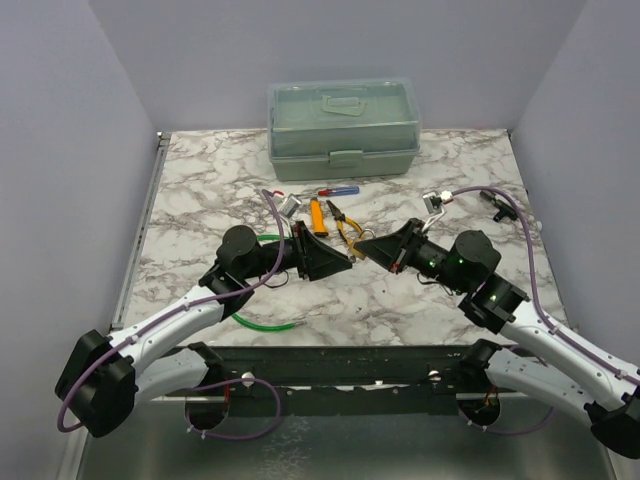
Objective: Unlock with the key
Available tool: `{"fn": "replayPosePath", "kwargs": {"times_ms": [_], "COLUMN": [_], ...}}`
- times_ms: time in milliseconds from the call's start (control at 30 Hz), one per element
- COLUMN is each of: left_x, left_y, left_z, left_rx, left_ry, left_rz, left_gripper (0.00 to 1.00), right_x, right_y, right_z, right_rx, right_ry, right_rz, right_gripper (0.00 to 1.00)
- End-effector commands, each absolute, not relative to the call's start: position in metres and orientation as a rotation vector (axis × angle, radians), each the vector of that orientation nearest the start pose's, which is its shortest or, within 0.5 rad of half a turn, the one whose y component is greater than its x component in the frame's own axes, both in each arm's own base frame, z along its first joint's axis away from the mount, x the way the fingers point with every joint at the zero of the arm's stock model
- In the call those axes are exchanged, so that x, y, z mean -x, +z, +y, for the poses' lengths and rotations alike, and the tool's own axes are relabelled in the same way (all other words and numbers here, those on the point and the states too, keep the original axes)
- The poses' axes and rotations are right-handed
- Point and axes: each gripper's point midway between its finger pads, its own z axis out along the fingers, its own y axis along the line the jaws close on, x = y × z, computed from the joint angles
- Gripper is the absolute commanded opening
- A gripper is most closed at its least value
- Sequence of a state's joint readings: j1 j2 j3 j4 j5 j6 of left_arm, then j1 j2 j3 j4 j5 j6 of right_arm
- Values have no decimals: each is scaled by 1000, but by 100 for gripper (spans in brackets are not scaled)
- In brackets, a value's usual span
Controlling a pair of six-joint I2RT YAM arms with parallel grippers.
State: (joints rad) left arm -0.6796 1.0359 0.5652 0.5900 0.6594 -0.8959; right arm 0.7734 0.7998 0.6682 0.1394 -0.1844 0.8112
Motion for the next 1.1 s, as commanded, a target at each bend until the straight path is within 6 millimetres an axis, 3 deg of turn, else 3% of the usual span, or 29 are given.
{"fn": "replayPosePath", "kwargs": {"times_ms": [0, 467, 900, 1067], "left_x": [-182, -190, -193, -197], "left_y": [271, 271, 268, 265], "left_z": [-310, -316, -318, -316], "left_rx": [-438, -445, -439, -418], "left_ry": [-1635, -1624, -1621, -1594], "left_rz": [1705, 1703, 1710, 1711], "left_gripper": [44, 33, 2, 0], "right_x": [-194, -196, -197, -197], "right_y": [320, 310, 307, 306], "right_z": [274, 280, 284, 285], "right_rx": [108, 103, 105, 103], "right_ry": [1363, 1382, 1400, 1401], "right_rz": [1700, 1729, 1739, 1744], "right_gripper": [0, 0, 0, 0]}}
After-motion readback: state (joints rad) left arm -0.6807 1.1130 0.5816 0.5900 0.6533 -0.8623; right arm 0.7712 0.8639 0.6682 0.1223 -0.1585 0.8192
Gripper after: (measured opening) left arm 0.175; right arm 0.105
